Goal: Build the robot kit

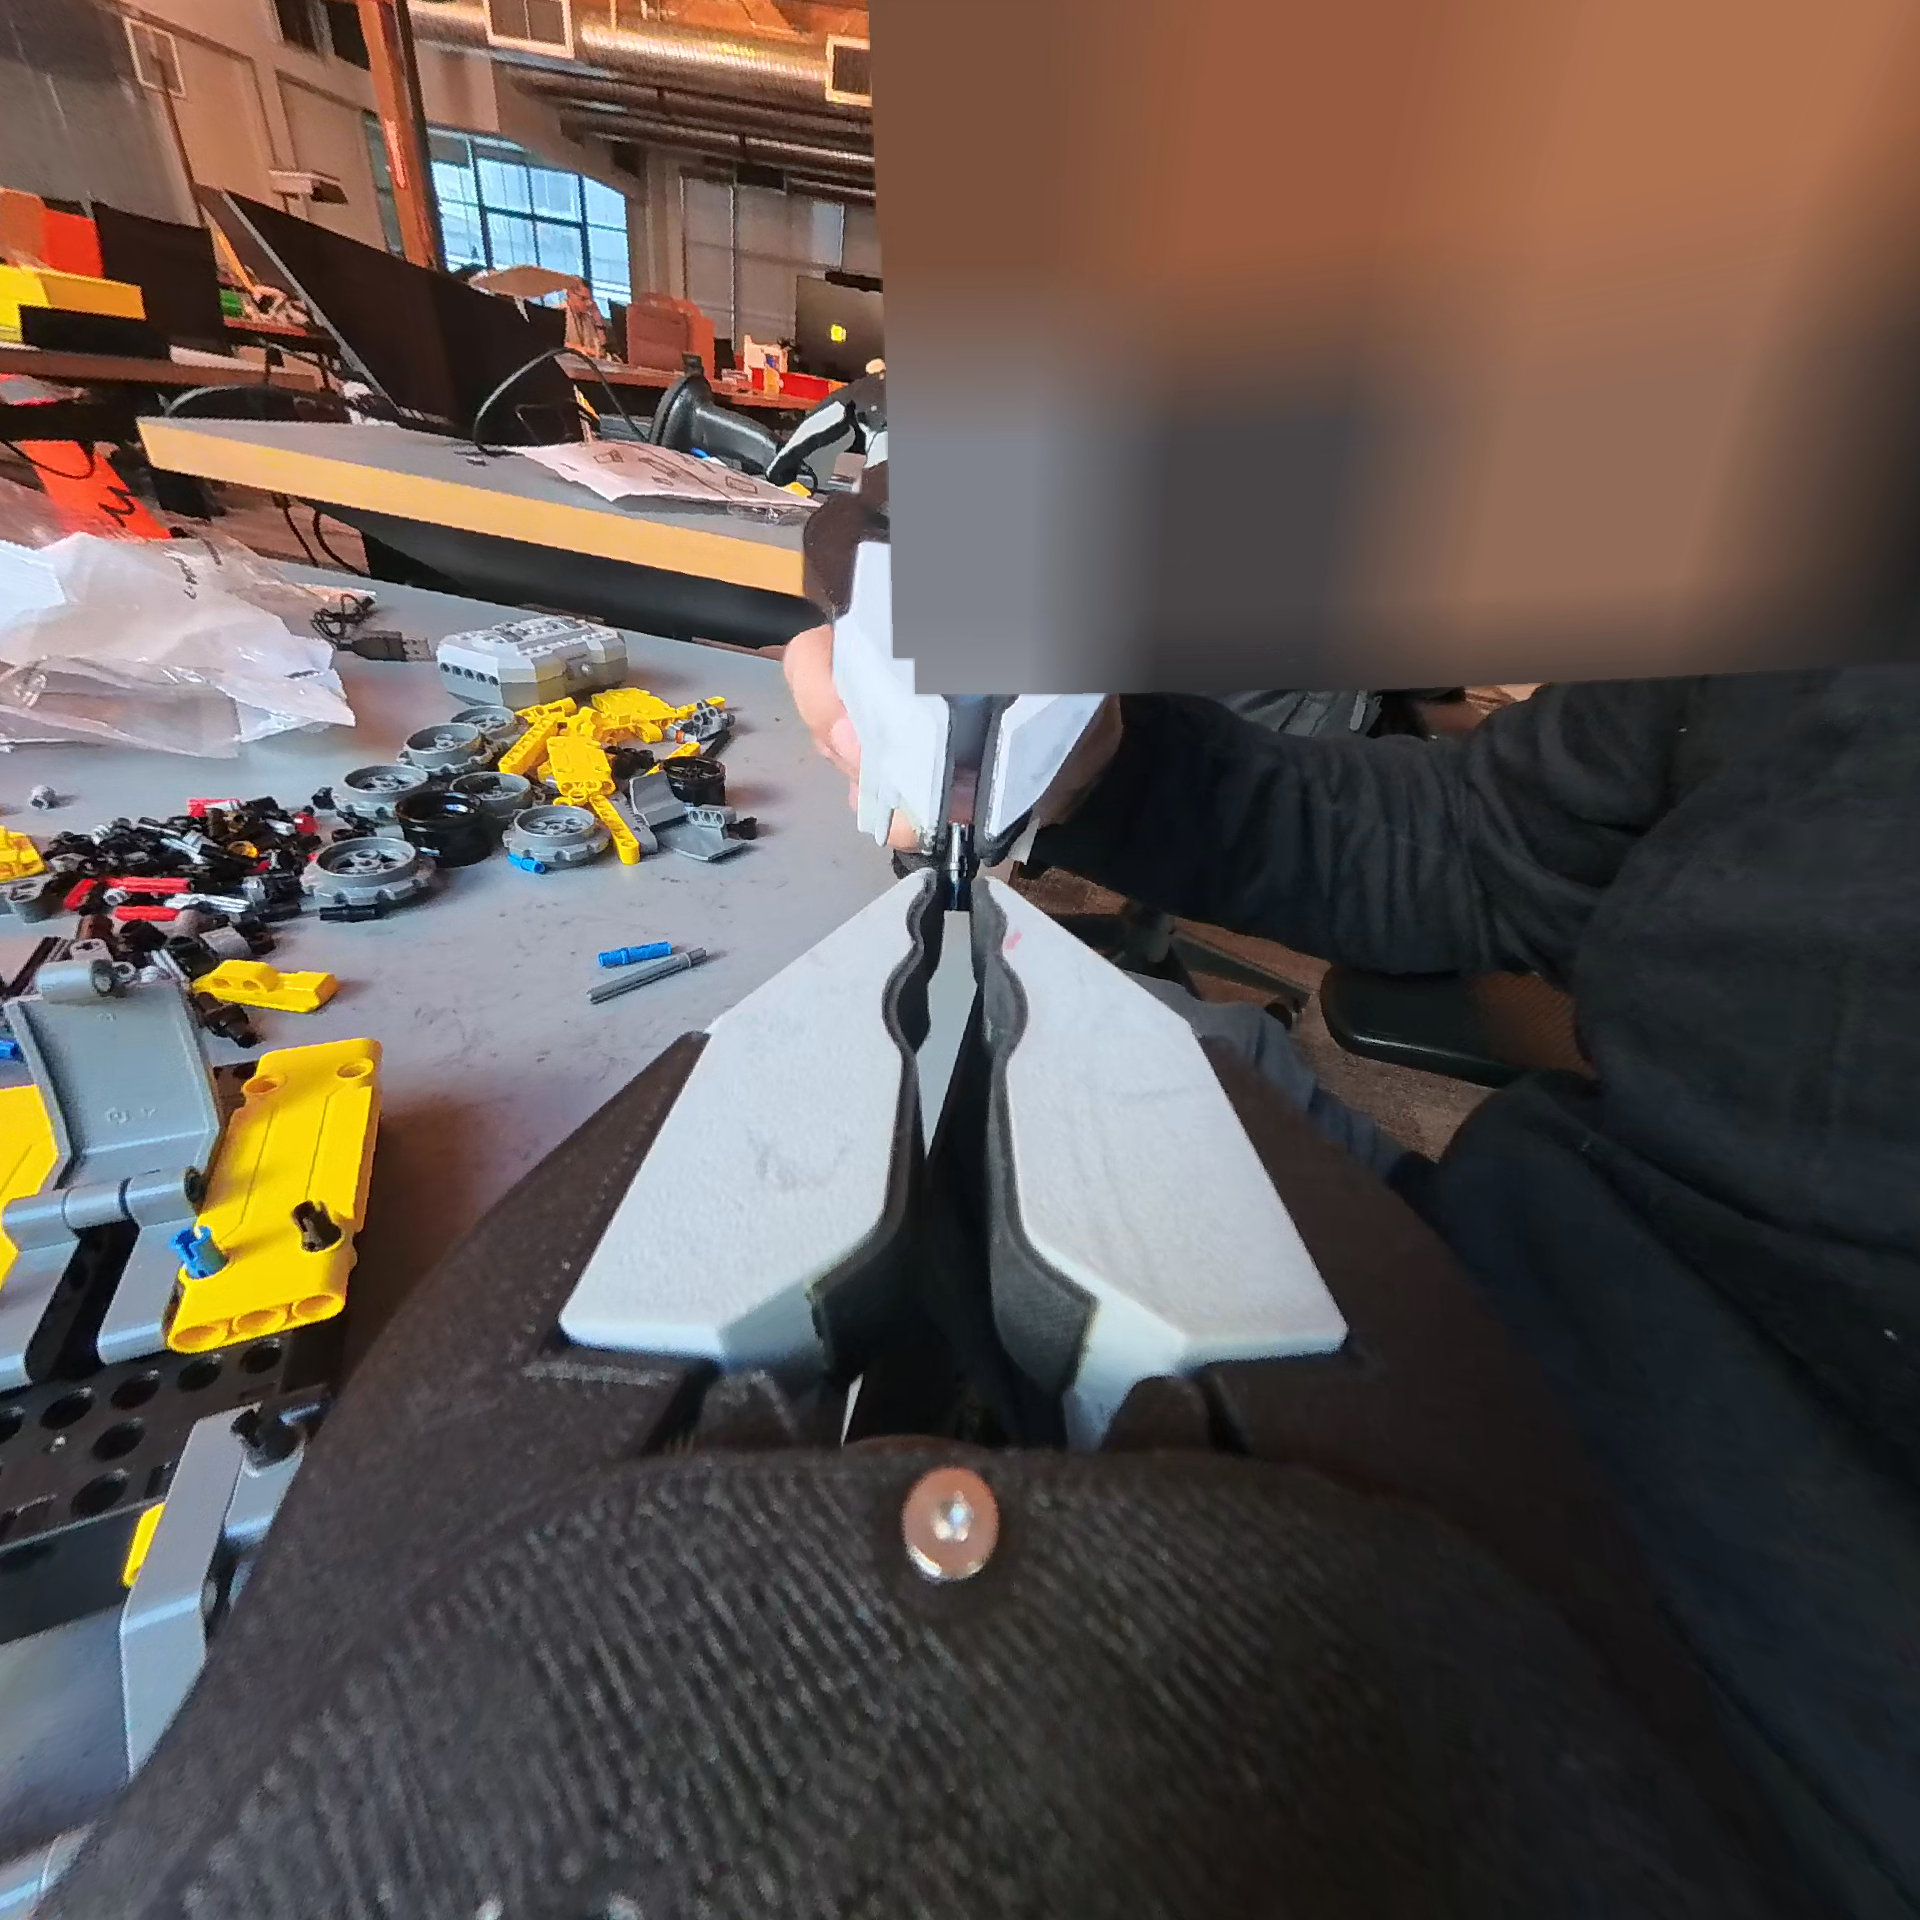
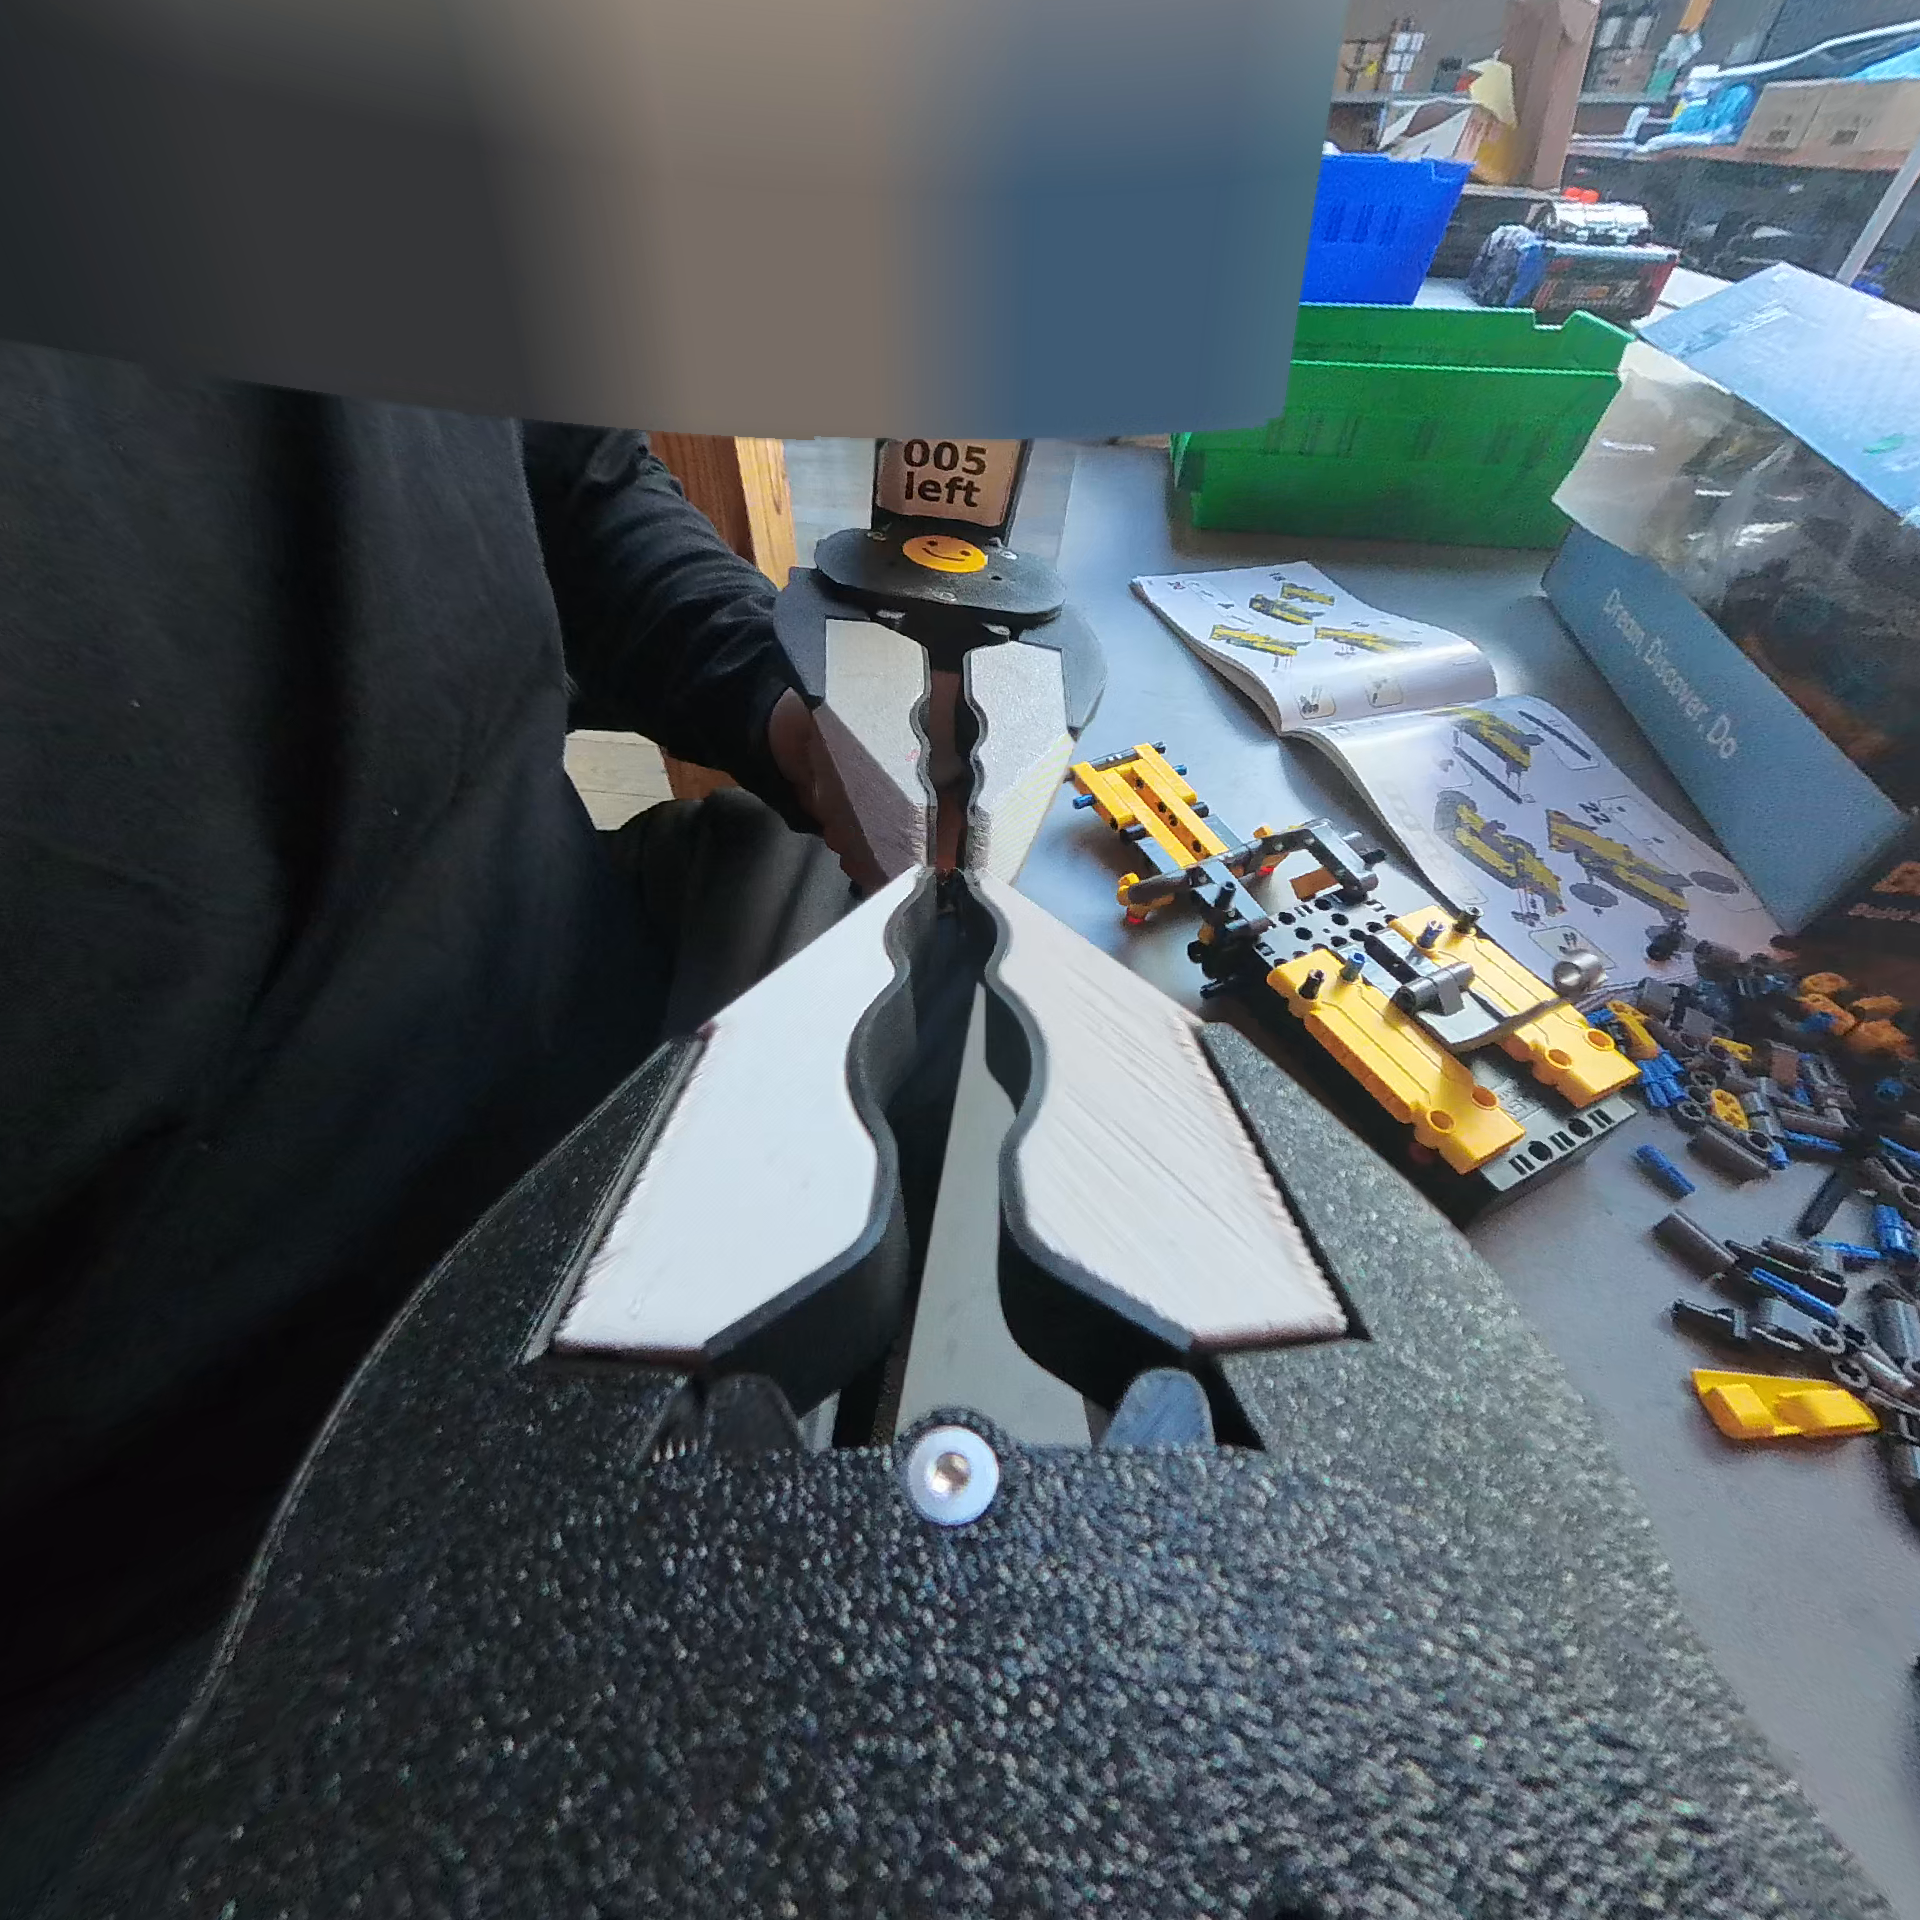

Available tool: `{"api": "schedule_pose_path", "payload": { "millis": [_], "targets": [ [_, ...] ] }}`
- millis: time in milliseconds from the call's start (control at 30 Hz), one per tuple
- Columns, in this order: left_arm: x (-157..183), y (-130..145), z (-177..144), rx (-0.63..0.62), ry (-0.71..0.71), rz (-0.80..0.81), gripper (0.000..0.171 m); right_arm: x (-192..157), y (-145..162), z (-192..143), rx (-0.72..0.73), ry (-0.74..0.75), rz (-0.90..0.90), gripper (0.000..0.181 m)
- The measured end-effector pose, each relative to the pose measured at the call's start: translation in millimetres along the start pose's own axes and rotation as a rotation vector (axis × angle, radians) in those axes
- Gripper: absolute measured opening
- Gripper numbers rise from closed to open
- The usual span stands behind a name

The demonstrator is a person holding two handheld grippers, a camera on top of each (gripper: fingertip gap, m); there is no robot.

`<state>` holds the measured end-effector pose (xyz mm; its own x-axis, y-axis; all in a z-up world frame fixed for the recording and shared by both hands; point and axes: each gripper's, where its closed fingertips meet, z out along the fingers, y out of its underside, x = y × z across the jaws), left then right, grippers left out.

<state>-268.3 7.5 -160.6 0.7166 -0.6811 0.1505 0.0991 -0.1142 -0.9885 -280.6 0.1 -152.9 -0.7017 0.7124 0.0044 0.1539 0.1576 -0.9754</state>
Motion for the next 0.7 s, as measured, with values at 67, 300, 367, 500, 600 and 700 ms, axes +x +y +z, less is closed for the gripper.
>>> {"api": "schedule_pose_path", "payload": {
  "millis": [67,300,367,500,600,700],
  "targets": [
    [-3,0,0,0.002,-0.007,-0.025,0.002,3,0,2,-0.011,0.022,0.015,0.004],
    [-35,38,4,-0.219,-0.187,-0.116,0.023,24,26,-5,-0.177,0.163,0.062,0.004],
    [-45,60,0,-0.375,-0.264,-0.075,0.023,34,38,-14,-0.213,0.218,0.112,0.004],
    [-54,78,-1,-0.513,-0.336,-0.006,0.023,43,64,-20,-0.262,0.265,0.240,0.004],
    [-55,85,1,-0.551,-0.348,-0.024,0.019,44,77,-20,-0.281,0.277,0.310,0.004],
    [-59,90,2,-0.581,-0.370,-0.037,0.017,42,74,-21,-0.198,0.260,0.380,0.004]
  ]
}}
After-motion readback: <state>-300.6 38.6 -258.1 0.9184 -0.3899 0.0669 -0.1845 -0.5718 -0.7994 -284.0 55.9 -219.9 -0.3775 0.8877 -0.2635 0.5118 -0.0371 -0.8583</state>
